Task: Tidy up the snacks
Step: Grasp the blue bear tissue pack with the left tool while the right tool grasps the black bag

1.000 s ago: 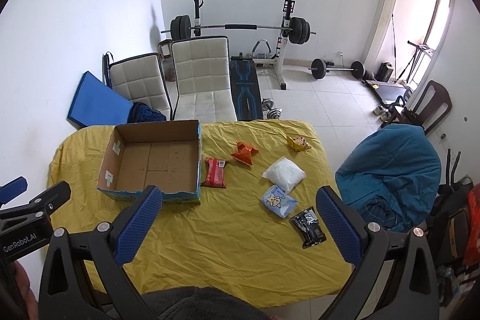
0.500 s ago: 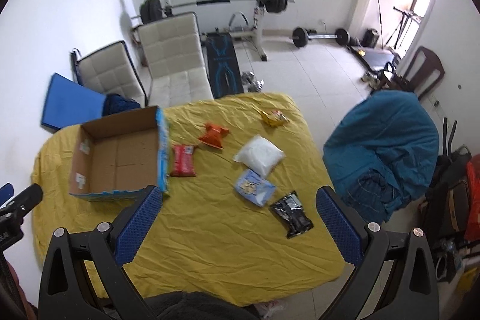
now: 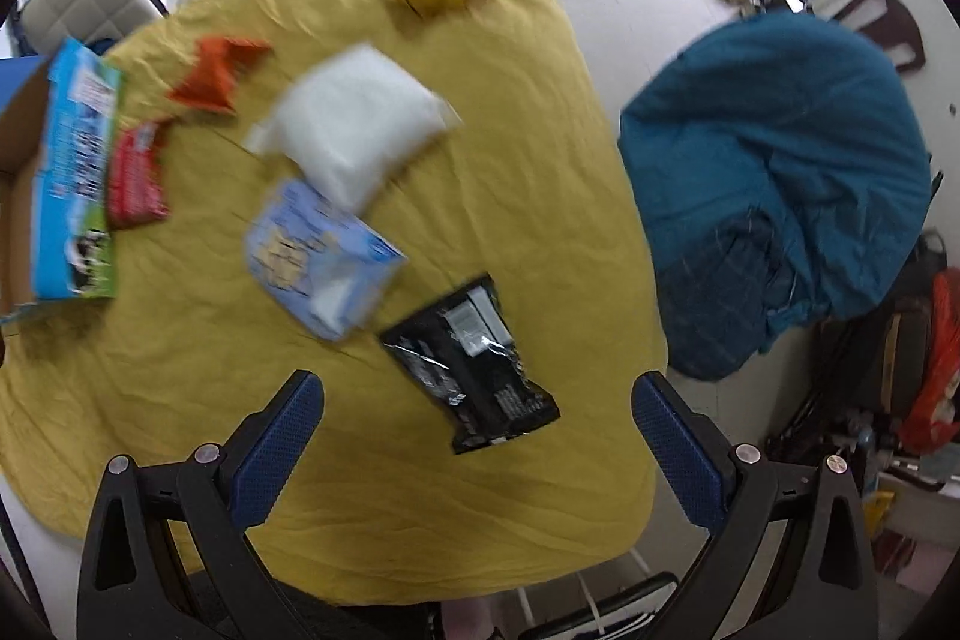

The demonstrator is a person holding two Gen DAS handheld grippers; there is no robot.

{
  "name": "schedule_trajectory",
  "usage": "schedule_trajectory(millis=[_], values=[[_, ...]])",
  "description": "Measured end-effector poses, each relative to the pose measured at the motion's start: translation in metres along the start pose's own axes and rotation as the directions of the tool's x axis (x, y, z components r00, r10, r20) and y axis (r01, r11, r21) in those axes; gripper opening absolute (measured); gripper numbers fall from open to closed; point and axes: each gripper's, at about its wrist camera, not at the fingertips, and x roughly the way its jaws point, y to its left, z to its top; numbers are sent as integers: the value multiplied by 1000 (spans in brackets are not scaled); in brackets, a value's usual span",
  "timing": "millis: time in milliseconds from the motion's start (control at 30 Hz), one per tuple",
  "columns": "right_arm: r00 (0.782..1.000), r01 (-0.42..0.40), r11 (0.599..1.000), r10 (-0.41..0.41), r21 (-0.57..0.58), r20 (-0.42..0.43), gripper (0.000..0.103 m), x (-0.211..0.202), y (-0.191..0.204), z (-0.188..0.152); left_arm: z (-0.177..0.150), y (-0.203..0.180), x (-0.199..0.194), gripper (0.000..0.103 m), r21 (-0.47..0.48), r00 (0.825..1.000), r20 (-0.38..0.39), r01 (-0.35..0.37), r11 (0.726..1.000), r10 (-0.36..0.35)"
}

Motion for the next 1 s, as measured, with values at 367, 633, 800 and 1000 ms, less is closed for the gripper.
schedule_trajectory(millis=[367,633,800,1000], values=[[974,-154,984,166,89,-151,101,142,-42,-26,54,-48,145,103,-239,933,-307,115,964,-187],[967,-164,981,181,106,-178,94,185,-43,-25,67,-52,188,102,-341,920,-345,63,938,-187],[967,-156,983,172,94,-189,87,199,-46,-27,63,-68,186,84,-199,937,-339,18,980,-86],[954,-200,976,215,90,-207,87,203,-52,-26,38,-85,158,83,171,954,-228,-159,972,196]])
